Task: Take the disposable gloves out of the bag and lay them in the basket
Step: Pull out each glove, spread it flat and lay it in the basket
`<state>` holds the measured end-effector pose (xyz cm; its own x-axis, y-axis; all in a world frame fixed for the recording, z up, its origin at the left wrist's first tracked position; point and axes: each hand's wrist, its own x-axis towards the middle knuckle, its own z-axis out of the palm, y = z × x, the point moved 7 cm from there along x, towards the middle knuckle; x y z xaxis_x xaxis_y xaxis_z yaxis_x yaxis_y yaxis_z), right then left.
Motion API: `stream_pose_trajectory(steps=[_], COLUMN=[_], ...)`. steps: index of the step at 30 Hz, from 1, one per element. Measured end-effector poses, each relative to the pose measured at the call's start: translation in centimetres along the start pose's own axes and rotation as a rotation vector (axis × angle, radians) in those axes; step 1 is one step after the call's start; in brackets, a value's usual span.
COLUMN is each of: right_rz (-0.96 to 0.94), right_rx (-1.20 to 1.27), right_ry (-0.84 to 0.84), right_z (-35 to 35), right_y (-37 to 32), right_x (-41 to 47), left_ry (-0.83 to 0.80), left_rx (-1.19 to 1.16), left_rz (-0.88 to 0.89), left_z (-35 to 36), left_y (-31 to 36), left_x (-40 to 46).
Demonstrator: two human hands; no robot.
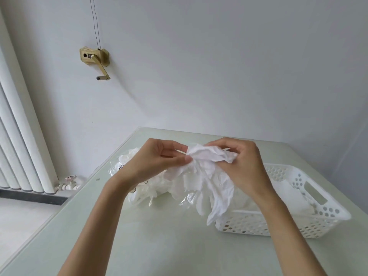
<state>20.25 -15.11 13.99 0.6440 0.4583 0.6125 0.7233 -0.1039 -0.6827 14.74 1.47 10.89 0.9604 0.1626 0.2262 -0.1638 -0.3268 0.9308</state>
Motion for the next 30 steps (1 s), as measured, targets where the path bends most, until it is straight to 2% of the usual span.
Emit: stream_pose_trajectory(steps=[3, 5, 7, 10, 14, 19, 22, 24, 28, 30], right_rz=[0.144, 0.294, 0.361, 0.352, 0.363, 0.403, 0.438, 0.465, 0.493, 0.482], right_rx=[0.244, 0.38, 0.347, 0.358, 0.444, 0.57, 0.588, 0.537, 0.12, 0.056], right_ry=[0.268, 0.321, 0.229, 0.152, -0.022, -0.188, -0.205, -0.219, -0.323, -0.274], right_z=[-2.7, -4.1, -4.7, -5.3, -5.5, -6.2, -8.2, -10.2, -12.7, -13.2], right_y=[1.6, 3.5, 4.2, 3.6, 2.0, 1.3, 2.2, 2.9, 3.6, 3.2], right_x=[0.2, 0.0, -0.3, -0.6, -0.8, -1.4, -2.6, -3.6, -5.0, -4.9], left_ry=[0.031, 0.031, -0.025, -0.138, -0.041, -0.378, -0.451, -0.439, -0.419, -0.421], left_rx=[0.085, 0.129, 0.151, 0.157, 0.134, 0.067, -0.029, -0.027, 0.012, 0.023], left_rz=[0.017, 0.018, 0.006, 0.016, 0.13, 0.166, 0.147, 0.142, 0.161, 0.166], left_z=[-1.1, -1.8, -2.2, -2.0, 0.1, 8.0, 10.1, 11.2, 13.3, 14.1], left_y=[-0.2, -0.5, -0.9, -1.3, 0.3, 2.9, 3.8, 4.6, 6.0, 6.5], left_x=[-0.2, -0.2, -0.3, -0.7, 0.7, 2.5, 2.5, 2.6, 2.6, 2.7])
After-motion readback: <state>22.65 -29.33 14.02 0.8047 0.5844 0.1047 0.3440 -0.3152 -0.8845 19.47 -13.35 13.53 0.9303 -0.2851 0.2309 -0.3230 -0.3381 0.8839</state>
